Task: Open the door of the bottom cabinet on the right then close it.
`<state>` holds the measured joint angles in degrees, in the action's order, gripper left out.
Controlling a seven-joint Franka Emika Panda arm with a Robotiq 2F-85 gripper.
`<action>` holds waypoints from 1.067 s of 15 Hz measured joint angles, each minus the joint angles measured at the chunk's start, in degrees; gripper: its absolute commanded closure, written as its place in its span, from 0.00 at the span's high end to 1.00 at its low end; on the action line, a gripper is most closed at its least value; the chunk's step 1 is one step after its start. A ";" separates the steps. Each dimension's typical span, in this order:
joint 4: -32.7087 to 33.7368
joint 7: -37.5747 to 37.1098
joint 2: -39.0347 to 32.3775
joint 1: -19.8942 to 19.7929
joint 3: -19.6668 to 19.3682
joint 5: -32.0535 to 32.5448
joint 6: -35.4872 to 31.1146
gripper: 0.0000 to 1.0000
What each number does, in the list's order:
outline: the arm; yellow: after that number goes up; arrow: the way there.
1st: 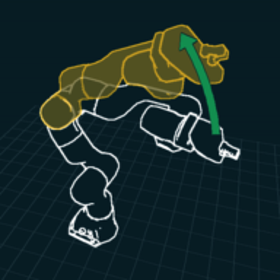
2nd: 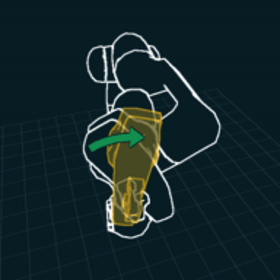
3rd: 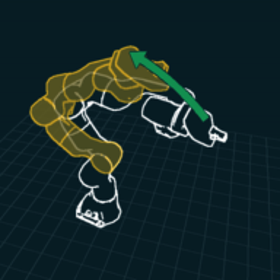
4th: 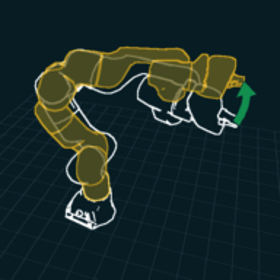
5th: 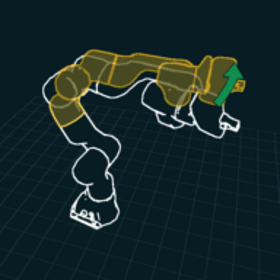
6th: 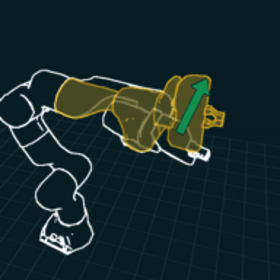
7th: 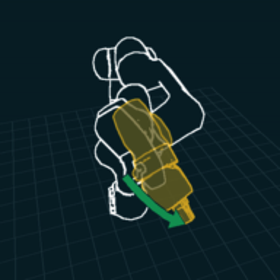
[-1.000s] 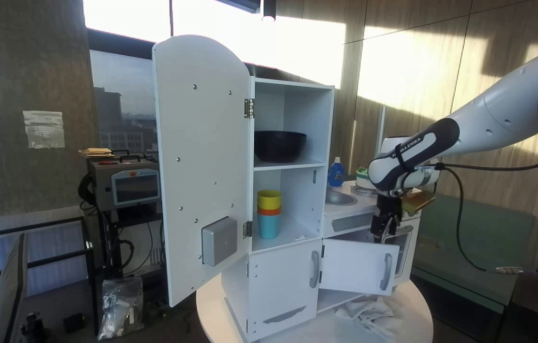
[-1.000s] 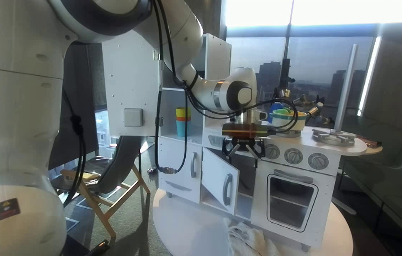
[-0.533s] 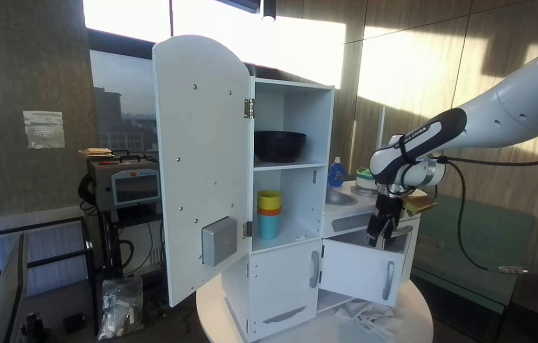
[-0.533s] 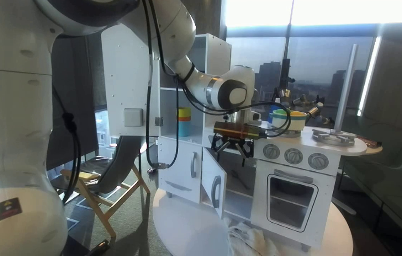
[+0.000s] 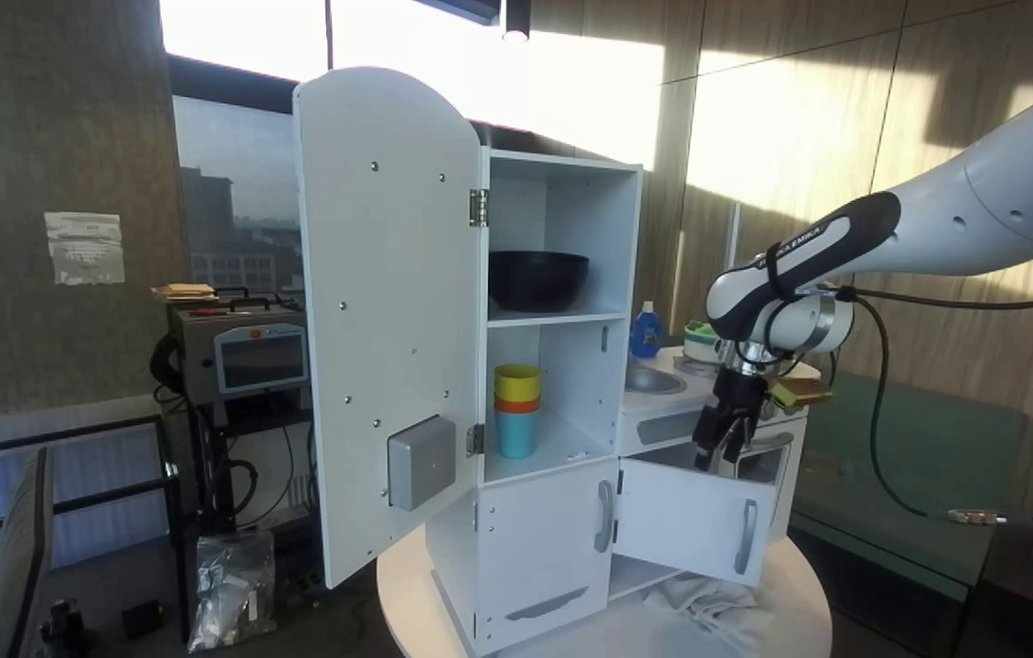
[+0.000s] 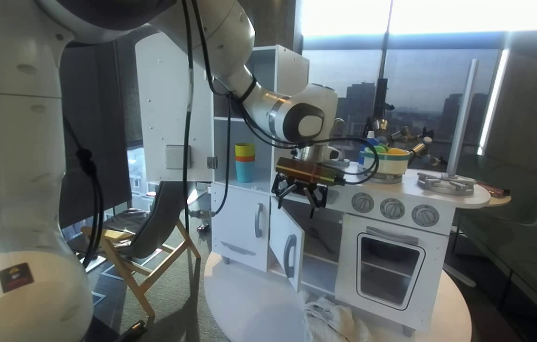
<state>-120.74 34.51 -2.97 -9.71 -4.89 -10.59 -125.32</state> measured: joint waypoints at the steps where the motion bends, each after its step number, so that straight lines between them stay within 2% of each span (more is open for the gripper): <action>1: -0.25 -0.03 -0.14 -0.03 -0.26 0.23 -1.09 1.00; 9: 0.21 -1.23 -2.86 -1.13 -2.44 0.37 -6.76 1.00; 16: 1.15 -4.21 -3.36 -3.20 -3.21 -3.41 -8.58 1.00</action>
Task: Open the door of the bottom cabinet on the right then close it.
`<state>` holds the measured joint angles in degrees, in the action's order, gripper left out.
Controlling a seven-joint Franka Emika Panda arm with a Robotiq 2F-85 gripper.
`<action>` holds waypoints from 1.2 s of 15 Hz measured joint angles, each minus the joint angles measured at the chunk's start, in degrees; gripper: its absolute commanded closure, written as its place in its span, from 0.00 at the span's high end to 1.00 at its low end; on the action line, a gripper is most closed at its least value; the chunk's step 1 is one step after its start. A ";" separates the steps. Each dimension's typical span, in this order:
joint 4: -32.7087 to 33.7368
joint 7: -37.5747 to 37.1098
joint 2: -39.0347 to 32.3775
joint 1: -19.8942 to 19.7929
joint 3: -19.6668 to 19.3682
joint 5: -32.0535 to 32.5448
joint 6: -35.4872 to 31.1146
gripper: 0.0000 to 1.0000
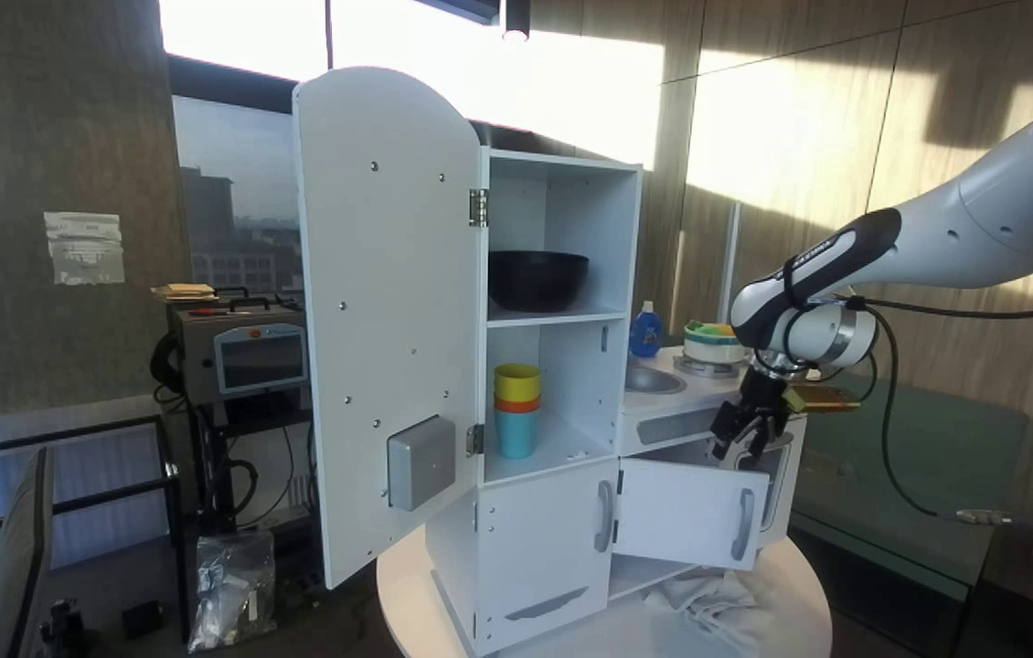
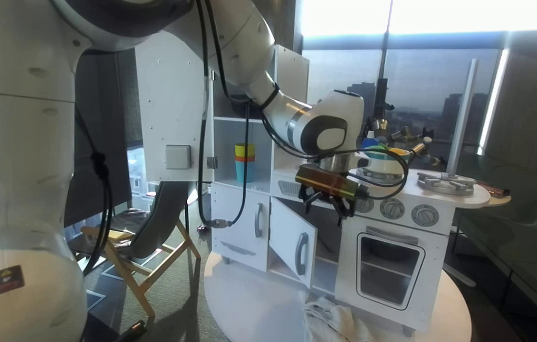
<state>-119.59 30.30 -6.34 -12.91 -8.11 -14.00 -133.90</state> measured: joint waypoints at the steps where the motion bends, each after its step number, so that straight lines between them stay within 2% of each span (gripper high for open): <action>1: -0.09 -1.75 -0.10 -0.28 -0.29 -0.03 -1.24 1.00; 5: -0.87 -8.17 -1.78 -0.39 -0.80 0.43 -3.43 1.00; 10: -2.23 -8.91 -3.54 0.51 0.94 0.10 -1.54 1.00; 18: 0.06 -7.94 -2.34 1.02 3.36 -3.60 16.28 1.00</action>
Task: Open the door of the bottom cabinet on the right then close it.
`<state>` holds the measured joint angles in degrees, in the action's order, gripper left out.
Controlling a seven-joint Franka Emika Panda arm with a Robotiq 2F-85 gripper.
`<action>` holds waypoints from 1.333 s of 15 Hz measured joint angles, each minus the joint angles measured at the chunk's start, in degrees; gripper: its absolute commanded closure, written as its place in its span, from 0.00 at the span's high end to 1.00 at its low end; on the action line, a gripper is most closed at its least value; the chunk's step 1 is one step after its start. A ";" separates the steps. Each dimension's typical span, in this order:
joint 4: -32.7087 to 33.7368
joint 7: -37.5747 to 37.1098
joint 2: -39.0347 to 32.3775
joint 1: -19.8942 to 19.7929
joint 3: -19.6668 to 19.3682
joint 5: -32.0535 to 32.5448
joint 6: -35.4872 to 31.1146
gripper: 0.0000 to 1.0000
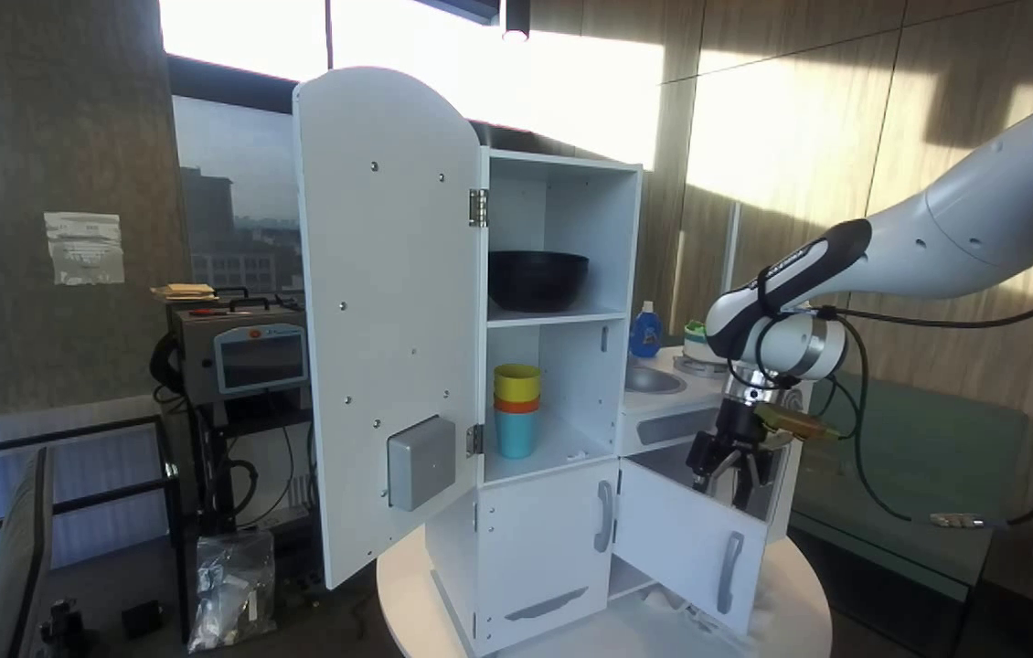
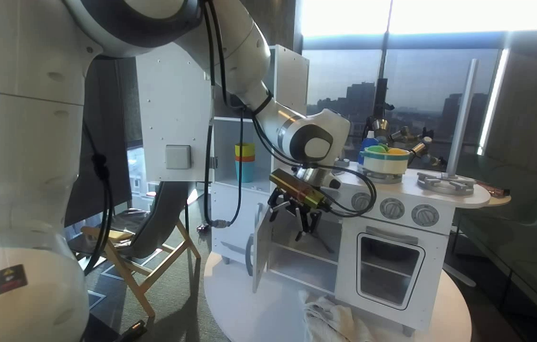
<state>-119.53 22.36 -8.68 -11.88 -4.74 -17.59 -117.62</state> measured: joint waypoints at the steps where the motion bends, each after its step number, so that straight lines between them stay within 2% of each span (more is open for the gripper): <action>1: 0.08 0.24 0.32 0.14 0.08 -0.54 1.35 1.00; 10: -3.24 1.77 1.34 5.00 3.69 -6.37 0.39 1.00; 13: -3.98 1.68 1.34 6.51 4.10 -4.69 -0.54 1.00; 20: -4.57 1.58 3.48 5.45 1.28 3.45 0.85 1.00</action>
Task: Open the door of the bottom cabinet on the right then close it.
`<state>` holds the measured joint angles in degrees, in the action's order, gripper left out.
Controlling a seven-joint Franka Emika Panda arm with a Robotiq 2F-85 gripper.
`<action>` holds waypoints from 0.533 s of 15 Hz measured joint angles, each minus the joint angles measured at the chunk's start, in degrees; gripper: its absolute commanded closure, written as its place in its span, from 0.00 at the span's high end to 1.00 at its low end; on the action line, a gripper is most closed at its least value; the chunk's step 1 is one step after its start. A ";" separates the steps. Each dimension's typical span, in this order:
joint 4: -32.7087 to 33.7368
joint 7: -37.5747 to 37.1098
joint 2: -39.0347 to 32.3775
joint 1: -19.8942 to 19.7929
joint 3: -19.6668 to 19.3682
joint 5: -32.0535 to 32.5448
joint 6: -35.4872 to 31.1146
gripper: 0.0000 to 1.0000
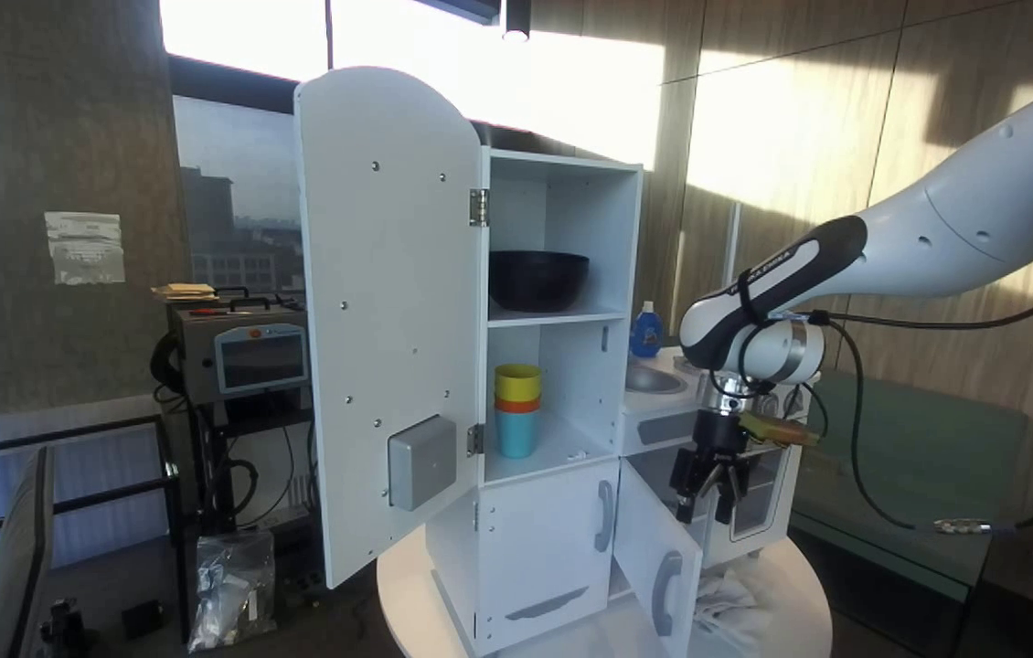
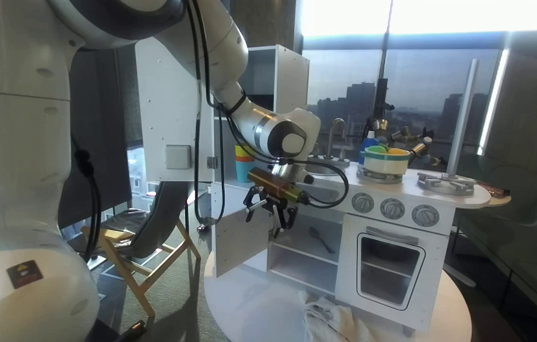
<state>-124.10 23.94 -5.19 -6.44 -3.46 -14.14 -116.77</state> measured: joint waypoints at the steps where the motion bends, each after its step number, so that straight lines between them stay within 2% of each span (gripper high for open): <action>1: 0.01 0.01 0.91 -0.37 -0.51 0.79 0.70 1.00; 8: 1.21 0.43 6.76 -1.67 -3.44 5.41 0.57 1.00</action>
<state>-122.89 24.36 1.57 -8.11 -6.90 -8.73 -116.19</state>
